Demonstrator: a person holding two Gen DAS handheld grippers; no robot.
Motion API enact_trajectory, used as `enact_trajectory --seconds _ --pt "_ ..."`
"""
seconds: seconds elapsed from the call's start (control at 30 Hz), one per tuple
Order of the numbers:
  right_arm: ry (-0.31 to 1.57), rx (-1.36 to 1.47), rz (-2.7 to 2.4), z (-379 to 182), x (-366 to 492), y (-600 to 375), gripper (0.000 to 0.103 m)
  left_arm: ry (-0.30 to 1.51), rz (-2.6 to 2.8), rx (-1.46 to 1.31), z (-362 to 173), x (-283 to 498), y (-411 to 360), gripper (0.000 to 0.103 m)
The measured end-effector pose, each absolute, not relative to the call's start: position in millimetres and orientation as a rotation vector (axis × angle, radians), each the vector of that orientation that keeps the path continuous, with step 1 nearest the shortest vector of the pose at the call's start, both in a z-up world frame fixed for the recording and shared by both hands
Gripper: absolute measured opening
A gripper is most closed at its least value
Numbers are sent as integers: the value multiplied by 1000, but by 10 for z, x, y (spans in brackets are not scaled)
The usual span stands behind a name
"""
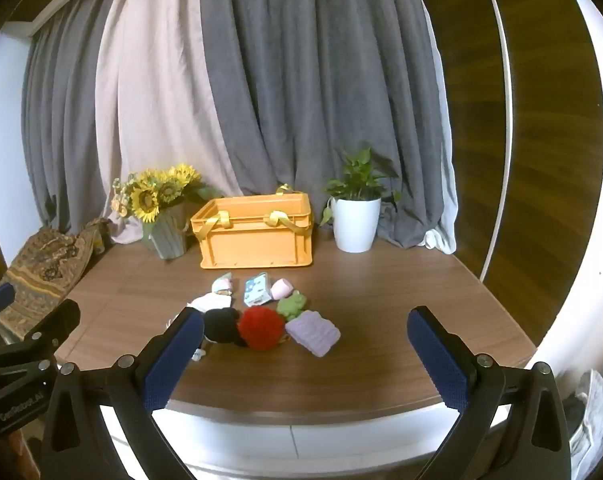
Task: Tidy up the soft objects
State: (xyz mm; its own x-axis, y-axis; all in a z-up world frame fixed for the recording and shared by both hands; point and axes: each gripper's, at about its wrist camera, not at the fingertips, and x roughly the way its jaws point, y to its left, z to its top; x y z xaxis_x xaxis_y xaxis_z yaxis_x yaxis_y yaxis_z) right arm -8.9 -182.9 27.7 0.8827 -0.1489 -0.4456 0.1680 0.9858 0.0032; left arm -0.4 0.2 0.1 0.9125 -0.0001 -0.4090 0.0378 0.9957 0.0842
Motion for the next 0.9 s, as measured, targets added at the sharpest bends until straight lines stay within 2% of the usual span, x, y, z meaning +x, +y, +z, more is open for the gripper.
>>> enact_trajectory --seconds 0.9 --pt "462 45 -168 257 -47 -1825 103 419 -30 93 172 170 -61 103"
